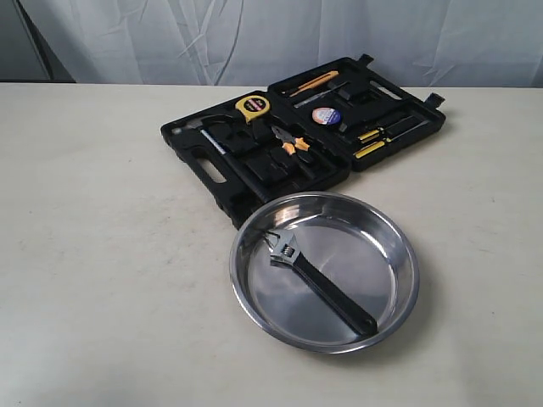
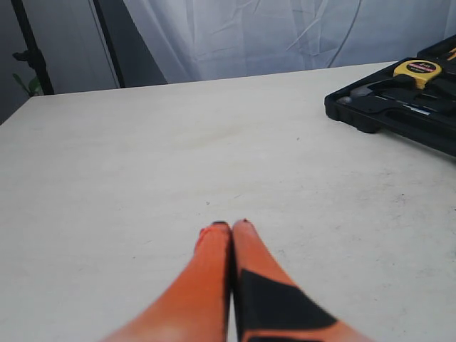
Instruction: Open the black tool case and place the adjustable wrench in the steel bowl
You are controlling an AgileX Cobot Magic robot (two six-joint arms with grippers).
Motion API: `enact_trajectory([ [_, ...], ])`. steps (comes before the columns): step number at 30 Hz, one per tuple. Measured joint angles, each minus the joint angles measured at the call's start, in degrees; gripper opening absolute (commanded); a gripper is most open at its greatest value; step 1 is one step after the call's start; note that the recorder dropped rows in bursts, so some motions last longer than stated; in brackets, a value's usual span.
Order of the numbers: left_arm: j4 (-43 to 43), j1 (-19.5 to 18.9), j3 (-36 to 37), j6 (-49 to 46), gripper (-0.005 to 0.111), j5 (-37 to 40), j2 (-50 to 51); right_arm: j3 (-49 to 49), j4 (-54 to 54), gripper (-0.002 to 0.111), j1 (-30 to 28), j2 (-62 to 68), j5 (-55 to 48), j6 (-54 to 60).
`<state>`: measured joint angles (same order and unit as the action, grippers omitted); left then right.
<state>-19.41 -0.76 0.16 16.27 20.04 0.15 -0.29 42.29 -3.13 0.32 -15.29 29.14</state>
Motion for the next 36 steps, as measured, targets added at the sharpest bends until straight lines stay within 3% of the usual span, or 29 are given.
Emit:
enact_trajectory([
  [7,0.0,0.0,0.0,0.0,0.000,0.0,0.0,0.0,-21.4,-0.001,0.0,0.0,0.0,-21.1],
  [12,0.0,0.0,0.0,0.0,0.000,0.0,0.0,0.0,-28.5,-0.001,0.0,0.0,0.0,-25.8],
  [36,0.0,0.0,0.0,0.0,0.000,0.0,0.0,0.2,-32.1,-0.001,0.0,0.0,-0.8,-31.2],
])
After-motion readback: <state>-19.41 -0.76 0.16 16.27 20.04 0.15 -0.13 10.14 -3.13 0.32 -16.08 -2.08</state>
